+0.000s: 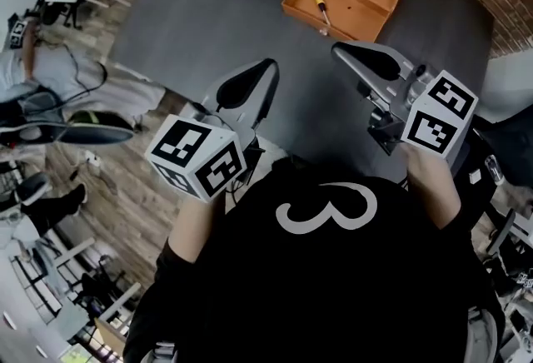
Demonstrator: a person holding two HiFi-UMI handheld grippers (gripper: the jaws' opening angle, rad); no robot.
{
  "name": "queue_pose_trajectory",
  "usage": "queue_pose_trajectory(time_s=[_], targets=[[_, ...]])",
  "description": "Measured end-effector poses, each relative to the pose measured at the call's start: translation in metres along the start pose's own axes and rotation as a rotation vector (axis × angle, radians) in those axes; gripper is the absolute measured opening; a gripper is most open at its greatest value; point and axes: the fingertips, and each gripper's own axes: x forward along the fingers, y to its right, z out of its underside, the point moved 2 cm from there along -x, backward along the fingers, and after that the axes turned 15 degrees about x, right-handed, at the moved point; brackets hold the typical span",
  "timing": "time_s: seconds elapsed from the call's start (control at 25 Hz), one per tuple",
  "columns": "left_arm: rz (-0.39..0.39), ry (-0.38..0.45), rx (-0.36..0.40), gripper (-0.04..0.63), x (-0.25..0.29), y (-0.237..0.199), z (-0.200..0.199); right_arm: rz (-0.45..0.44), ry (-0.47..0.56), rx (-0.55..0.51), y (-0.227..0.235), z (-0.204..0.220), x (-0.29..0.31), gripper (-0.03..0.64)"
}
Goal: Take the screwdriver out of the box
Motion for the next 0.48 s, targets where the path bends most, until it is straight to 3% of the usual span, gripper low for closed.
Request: queue_pose_trajectory(time_s=[0.24,0.48], targets=[[0.080,-0.028,0.000,0.015,0.029,0.010,0.018,0.125,0.026,-0.055,0.025,0.001,-0.027,0.002],[0.194,-0.027,0.026,0.015,0.054,-0.026,0.008,0.274,0.082,-0.103,0.040,-0.032,-0.014,0.002]])
